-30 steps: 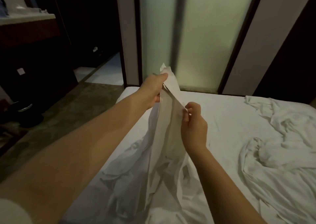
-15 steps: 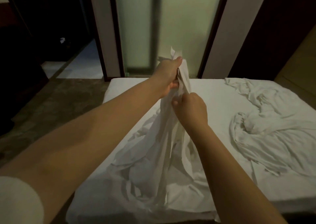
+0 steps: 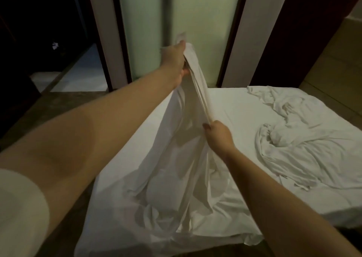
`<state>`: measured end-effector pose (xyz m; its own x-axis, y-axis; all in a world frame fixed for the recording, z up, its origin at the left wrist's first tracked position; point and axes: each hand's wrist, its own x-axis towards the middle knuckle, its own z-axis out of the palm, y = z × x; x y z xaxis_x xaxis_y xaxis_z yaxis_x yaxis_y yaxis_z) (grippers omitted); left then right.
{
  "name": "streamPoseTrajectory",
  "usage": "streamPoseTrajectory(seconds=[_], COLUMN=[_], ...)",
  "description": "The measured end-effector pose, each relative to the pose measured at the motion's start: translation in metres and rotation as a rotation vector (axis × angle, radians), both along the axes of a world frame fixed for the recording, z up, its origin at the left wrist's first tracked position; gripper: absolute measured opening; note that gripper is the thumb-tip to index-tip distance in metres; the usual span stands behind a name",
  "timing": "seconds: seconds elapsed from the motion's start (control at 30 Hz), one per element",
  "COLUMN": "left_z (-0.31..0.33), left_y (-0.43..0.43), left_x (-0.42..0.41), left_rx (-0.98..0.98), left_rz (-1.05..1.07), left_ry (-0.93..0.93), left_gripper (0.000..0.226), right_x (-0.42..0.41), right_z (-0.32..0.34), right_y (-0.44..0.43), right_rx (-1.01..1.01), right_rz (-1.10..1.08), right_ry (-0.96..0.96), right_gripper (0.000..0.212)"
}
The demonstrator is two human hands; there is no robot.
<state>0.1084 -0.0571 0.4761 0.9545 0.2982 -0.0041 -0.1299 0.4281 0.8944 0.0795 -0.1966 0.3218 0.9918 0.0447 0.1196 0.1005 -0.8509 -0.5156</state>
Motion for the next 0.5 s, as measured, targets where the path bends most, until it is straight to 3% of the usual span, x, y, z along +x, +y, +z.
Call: streamPoseTrajectory(seconds=[0.07, 0.17, 0.3, 0.4, 0.5], left_z=[0.013, 0.052, 0.121, 0.148, 0.145], left_y=[0.007, 0.011, 0.001, -0.002, 0.004], left_x=[0.009, 0.022, 0.034, 0.038, 0.039], left_rx=[-0.043, -0.127, -0.192, -0.221, -0.237], left_rz=[0.016, 0.019, -0.012, -0.004, 0.018], left_ry=[-0.028, -0.132, -0.326, -0.373, -0.357], left_gripper=[0.025, 0.023, 0.02, 0.021, 0.024], right_x=[0.028, 0.078, 0.1, 0.091, 0.076], right_z=[0.029, 0.121, 0.238, 0.226, 0.153], right_y=[-0.022, -0.059, -0.089, -0.099, -0.118], right_rx=[-0.036, -0.105, 0.059, 0.161, 0.168], right_rz=[-0.108, -0.195, -0.257, -0.218, -0.217], right_ry=[-0.085, -0.33, -0.617, -0.643, -0.413], right_gripper=[0.034, 0.029, 0.033, 0.028, 0.025])
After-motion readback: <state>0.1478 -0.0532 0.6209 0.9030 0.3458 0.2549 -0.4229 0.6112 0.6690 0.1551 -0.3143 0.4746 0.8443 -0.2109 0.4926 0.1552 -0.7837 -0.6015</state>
